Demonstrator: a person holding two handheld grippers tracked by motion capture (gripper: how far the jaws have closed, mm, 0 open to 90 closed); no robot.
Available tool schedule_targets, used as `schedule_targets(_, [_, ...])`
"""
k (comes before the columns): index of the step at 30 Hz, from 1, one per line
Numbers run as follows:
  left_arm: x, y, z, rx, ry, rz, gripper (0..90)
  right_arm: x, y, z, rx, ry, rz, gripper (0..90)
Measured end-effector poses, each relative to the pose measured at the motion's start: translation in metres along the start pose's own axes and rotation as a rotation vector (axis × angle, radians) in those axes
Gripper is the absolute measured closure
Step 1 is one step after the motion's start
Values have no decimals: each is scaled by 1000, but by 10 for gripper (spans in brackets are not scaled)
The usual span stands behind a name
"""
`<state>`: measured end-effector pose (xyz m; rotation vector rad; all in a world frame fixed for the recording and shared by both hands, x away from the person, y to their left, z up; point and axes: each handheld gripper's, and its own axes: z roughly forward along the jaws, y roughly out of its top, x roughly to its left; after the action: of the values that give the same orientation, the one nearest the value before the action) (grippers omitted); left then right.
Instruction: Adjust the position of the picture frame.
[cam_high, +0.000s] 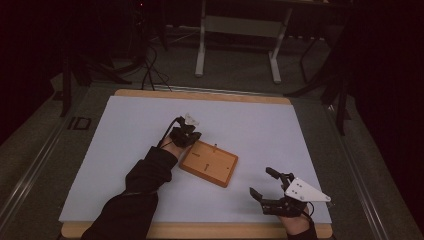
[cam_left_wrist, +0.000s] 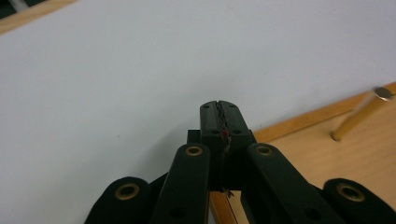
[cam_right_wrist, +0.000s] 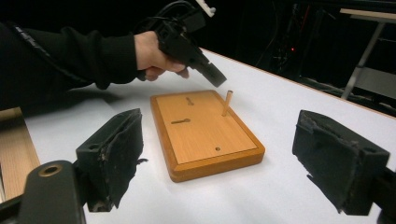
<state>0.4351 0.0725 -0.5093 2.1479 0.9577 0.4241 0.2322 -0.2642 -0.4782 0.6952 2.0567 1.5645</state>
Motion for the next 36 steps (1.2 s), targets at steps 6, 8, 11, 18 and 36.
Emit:
schedule_targets(6, [8,1,8,7,-30,31,900,-1,0,0,1,2,4,158])
schedule_targets(8, [11,1,10,23,-29,29,900,-1,0,0,1,3,5,158])
schedule_targets(11, [15,0,13,42,-25,15,900,-1,0,0,2,3,5,158])
schedule_targets(18, [11,0,18,78,-27,33,900,0,-1,1,5,3,3,158])
schedule_targets(36, [11,3,16,151,-58,68,900,0,-1,0,7,3,4,158])
